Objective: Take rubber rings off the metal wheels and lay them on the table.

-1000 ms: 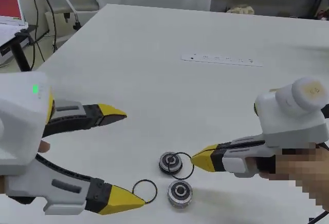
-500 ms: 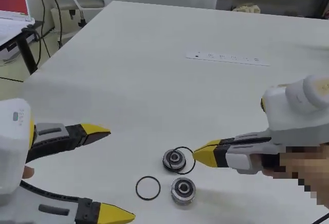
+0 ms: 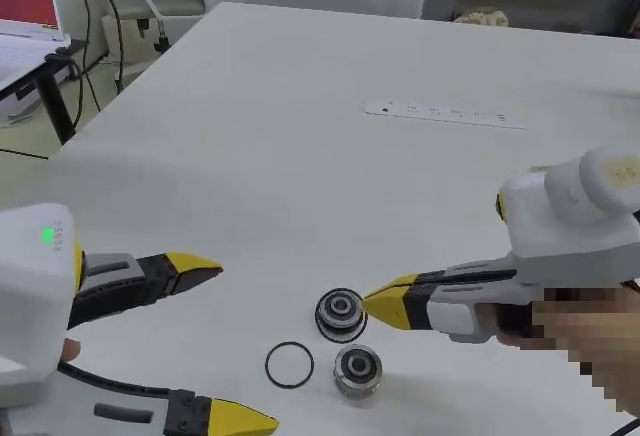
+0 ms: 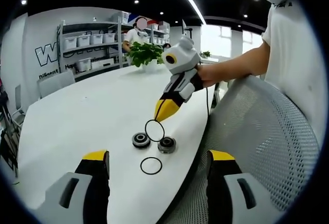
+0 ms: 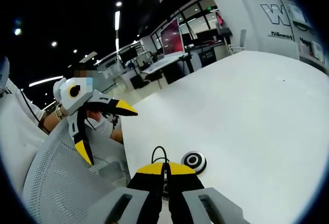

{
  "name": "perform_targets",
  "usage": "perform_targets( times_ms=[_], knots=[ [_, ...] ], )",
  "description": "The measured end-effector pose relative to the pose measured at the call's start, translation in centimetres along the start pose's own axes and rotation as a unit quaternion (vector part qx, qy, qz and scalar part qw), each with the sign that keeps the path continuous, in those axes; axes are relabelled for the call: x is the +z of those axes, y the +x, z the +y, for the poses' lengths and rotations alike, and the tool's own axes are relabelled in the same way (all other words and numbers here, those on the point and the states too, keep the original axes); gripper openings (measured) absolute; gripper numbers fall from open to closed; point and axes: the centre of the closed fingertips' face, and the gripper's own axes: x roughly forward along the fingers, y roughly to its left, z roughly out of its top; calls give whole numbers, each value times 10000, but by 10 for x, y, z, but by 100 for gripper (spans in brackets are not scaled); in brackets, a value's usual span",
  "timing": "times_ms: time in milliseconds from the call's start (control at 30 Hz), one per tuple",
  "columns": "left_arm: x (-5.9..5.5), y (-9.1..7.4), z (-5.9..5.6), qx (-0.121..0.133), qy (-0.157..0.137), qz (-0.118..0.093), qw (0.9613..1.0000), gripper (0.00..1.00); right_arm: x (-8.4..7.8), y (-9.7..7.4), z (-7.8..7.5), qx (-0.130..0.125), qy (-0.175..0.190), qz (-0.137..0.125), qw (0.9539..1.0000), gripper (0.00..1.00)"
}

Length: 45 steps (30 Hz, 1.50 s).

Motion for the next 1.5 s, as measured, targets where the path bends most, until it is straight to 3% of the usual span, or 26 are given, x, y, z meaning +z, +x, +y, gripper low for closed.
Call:
perform_targets(
  times_ms=[133, 533, 700, 1167, 1500],
  knots=[
    [-4, 1, -2, -45, 51, 122, 9999, 74, -4, 8, 7, -25, -284, 90, 9996, 0],
    [-9, 1, 2, 10, 16, 183, 9998, 74, -16, 29, 12, -67, -471, 201, 9987, 0],
    [-9, 1, 2, 10, -19, 169, 9999, 74, -21, 37, 13, -187, -916, 223, 9954, 0],
    [-12, 1, 3, 10, -6, 239, 9997, 72, -29, 45, 13, -156, -961, 295, 9948, 0],
    [-13, 1, 2, -8, 8, 281, 9996, 72, -28, 42, 4, -318, -1025, 312, 9937, 2]
  ],
)
